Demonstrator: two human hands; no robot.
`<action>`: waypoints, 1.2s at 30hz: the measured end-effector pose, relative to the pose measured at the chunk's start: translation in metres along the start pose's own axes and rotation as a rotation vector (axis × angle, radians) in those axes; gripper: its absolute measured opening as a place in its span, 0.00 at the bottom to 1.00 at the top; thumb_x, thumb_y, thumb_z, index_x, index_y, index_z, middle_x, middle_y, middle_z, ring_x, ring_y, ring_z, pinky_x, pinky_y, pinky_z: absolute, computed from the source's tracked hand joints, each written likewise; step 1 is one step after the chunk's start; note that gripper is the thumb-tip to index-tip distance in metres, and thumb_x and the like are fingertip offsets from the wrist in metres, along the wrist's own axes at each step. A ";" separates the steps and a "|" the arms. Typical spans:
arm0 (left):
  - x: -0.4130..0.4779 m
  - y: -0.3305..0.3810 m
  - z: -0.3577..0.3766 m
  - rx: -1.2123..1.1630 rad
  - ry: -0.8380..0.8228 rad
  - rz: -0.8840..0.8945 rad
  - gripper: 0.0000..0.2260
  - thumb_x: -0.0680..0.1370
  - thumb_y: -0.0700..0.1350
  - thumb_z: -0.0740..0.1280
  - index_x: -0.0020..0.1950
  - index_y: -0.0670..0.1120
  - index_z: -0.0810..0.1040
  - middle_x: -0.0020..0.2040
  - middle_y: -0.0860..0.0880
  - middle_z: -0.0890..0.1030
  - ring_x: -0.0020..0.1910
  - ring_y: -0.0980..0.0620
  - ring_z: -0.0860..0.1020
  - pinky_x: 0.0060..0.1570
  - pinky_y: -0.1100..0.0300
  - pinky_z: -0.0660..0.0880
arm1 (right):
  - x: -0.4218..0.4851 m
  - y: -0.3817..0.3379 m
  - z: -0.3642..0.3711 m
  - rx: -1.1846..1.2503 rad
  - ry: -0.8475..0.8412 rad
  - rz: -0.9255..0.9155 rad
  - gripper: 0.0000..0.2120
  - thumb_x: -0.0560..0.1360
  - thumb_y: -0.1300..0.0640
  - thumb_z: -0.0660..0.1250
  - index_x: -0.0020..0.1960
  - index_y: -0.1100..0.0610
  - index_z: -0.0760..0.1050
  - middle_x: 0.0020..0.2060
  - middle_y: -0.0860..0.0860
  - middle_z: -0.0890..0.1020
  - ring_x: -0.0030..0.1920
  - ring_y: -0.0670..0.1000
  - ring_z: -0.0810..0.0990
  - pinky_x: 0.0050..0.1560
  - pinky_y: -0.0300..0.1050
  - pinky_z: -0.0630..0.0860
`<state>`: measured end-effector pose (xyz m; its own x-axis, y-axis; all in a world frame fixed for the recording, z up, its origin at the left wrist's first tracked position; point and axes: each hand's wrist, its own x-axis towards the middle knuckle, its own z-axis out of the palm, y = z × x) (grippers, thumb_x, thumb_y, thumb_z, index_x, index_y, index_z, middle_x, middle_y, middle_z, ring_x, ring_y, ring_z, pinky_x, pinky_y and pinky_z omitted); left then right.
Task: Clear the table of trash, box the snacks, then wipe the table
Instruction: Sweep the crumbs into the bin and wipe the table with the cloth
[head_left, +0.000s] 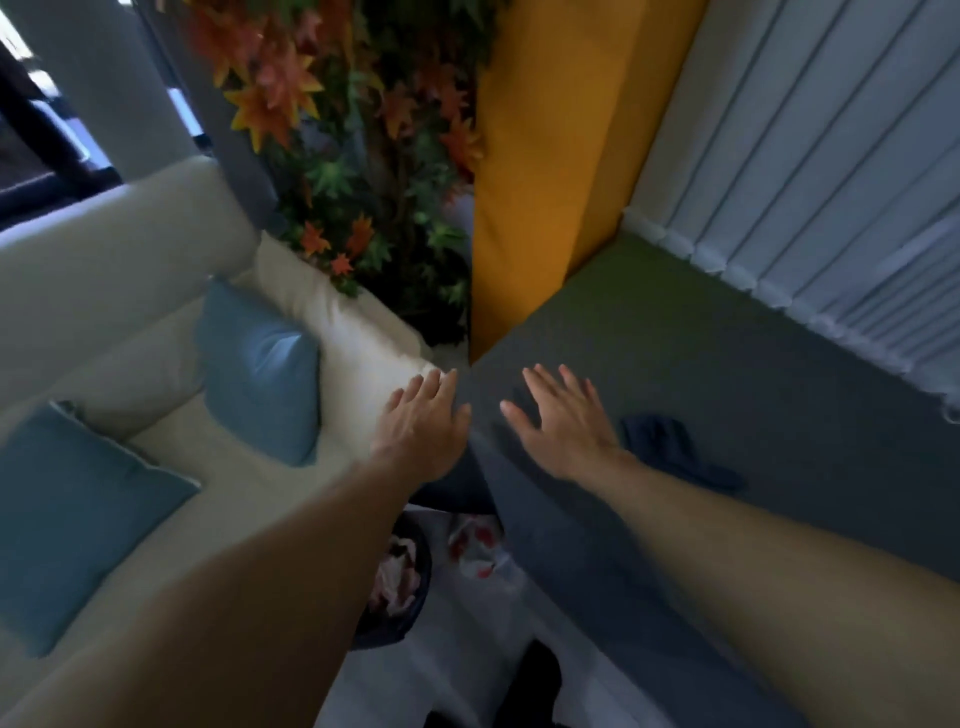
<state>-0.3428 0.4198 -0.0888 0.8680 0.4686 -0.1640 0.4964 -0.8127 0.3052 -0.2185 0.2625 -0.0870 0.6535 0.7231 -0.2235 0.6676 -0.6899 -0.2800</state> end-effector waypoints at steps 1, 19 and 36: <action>0.008 0.015 0.006 -0.004 -0.023 0.017 0.27 0.84 0.57 0.51 0.81 0.47 0.56 0.80 0.46 0.60 0.79 0.46 0.58 0.76 0.47 0.57 | -0.004 0.017 -0.003 0.002 0.006 0.023 0.36 0.79 0.31 0.43 0.81 0.50 0.49 0.80 0.47 0.52 0.80 0.53 0.45 0.78 0.57 0.43; 0.149 0.130 0.090 0.063 -0.165 0.174 0.28 0.85 0.58 0.49 0.83 0.51 0.46 0.83 0.49 0.45 0.81 0.44 0.45 0.79 0.48 0.46 | -0.046 0.206 0.045 -0.079 0.085 -0.012 0.26 0.82 0.41 0.53 0.77 0.48 0.63 0.77 0.46 0.63 0.75 0.54 0.63 0.62 0.56 0.72; 0.184 0.123 0.133 0.203 -0.012 0.146 0.28 0.84 0.61 0.44 0.83 0.52 0.50 0.83 0.47 0.49 0.81 0.42 0.43 0.79 0.45 0.45 | 0.158 0.244 0.019 0.168 0.555 0.164 0.16 0.81 0.56 0.62 0.66 0.58 0.77 0.66 0.51 0.79 0.55 0.58 0.73 0.56 0.51 0.76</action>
<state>-0.1206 0.3599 -0.2062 0.9301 0.3379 -0.1437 0.3565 -0.9249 0.1323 0.0406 0.2090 -0.2085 0.8619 0.4509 0.2319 0.5065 -0.7436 -0.4365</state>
